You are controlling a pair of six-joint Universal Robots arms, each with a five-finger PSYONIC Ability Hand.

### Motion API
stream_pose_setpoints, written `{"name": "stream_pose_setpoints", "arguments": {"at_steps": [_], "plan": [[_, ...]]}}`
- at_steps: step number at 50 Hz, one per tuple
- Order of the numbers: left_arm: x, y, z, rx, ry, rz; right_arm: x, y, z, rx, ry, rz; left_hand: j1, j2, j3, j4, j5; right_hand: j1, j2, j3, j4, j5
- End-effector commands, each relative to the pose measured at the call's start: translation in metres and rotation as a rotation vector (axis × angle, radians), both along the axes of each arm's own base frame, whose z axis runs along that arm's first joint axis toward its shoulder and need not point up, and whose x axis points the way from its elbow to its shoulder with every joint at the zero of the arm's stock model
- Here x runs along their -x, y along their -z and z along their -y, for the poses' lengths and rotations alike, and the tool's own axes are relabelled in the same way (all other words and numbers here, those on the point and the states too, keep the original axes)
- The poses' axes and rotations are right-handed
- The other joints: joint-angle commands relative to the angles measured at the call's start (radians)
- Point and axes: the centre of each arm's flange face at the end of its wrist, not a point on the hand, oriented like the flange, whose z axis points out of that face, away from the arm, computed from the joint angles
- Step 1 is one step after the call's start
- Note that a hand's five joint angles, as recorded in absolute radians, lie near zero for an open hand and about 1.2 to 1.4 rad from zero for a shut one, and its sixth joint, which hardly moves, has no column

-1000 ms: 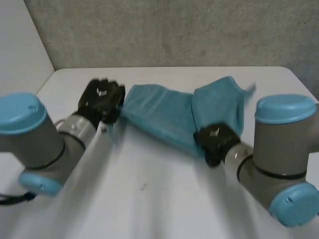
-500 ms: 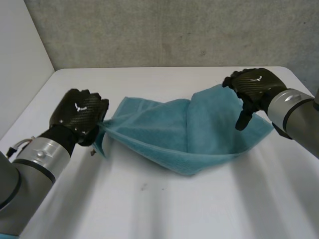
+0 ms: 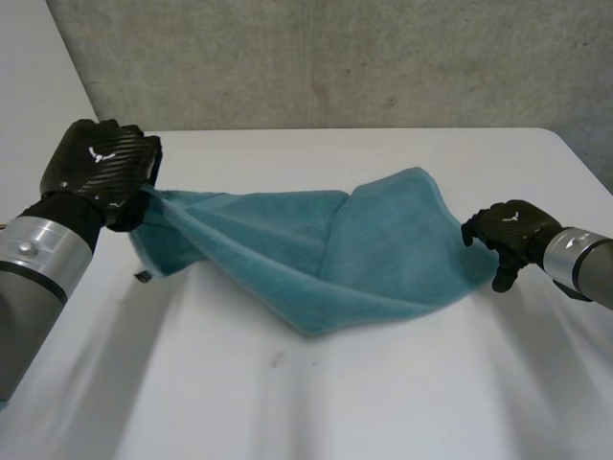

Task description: Fold the laundry

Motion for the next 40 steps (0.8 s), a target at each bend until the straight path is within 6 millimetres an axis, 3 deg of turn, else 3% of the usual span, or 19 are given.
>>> {"name": "stream_pose_setpoints", "arguments": {"at_steps": [1, 14, 40], "plan": [[-0.007, 0.015, 0.017, -0.037, -0.035, 0.015, -0.003, 0.019, 0.017, 0.032, -0.053, -0.044, 0.262, 0.197, 0.204, 0.2, 0.251, 0.187, 0.112, 0.111, 0.111, 0.134], [-0.008, 0.03, 0.03, -0.06, -0.046, 0.012, -0.006, 0.04, 0.034, 0.038, -0.065, -0.059, 0.262, 0.197, 0.204, 0.2, 0.251, 0.302, 0.226, 0.226, 0.225, 0.249], [-0.007, 0.03, 0.029, -0.063, -0.043, 0.008, -0.006, 0.05, 0.046, 0.072, -0.059, -0.066, 0.262, 0.197, 0.204, 0.2, 0.251, 0.343, 0.267, 0.267, 0.266, 0.29]]}}
